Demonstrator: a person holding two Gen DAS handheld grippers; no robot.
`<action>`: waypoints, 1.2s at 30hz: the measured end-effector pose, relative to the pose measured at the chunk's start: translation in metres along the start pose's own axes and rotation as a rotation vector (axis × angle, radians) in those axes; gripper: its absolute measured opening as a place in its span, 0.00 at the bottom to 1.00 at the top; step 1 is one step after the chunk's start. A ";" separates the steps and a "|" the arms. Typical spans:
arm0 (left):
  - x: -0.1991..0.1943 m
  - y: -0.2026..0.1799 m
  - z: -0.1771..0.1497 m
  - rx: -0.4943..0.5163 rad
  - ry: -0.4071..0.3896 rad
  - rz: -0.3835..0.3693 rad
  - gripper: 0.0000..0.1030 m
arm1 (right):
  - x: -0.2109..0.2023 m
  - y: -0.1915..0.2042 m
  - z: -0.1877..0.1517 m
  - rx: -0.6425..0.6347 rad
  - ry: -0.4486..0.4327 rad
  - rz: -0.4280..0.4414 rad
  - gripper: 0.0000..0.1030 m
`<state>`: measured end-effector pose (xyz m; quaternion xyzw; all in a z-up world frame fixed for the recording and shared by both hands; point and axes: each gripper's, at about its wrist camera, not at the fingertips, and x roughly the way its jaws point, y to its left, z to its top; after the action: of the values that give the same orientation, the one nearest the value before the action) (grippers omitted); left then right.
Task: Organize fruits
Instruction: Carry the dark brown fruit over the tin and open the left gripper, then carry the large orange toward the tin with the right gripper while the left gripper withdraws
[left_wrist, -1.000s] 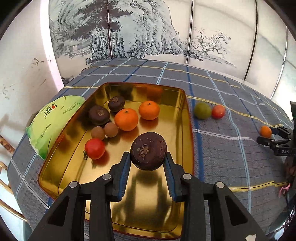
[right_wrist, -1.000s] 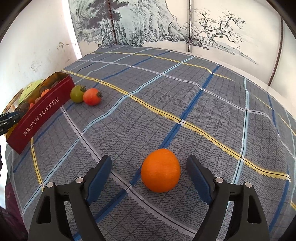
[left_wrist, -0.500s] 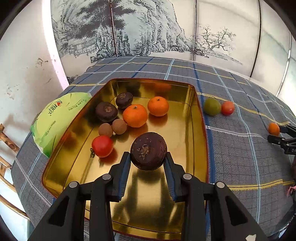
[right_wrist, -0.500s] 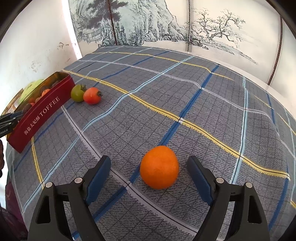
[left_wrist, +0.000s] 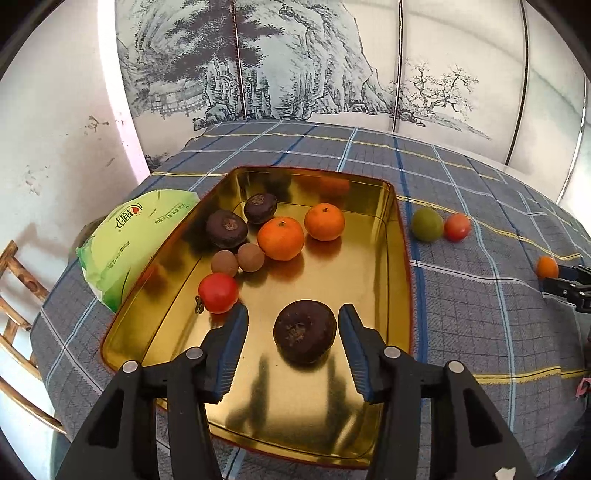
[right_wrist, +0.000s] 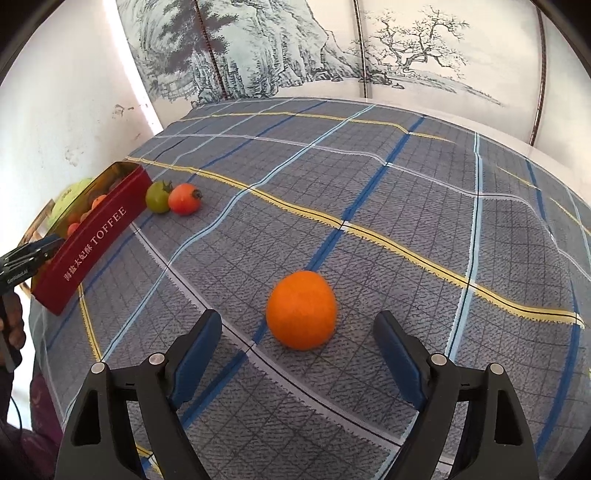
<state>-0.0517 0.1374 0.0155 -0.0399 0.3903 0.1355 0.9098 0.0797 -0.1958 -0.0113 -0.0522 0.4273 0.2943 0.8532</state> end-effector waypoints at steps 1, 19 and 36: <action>-0.002 0.000 0.000 -0.001 0.000 -0.001 0.46 | 0.001 0.000 0.001 0.002 0.000 -0.001 0.81; -0.041 0.002 -0.003 -0.012 -0.049 -0.004 0.54 | -0.015 0.015 0.016 -0.035 -0.040 -0.038 0.35; -0.071 0.020 -0.012 0.010 -0.113 0.102 0.78 | -0.004 0.178 0.092 -0.166 -0.077 0.361 0.35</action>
<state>-0.1126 0.1395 0.0595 -0.0076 0.3407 0.1816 0.9224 0.0445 -0.0197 0.0781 -0.0336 0.3711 0.4784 0.7952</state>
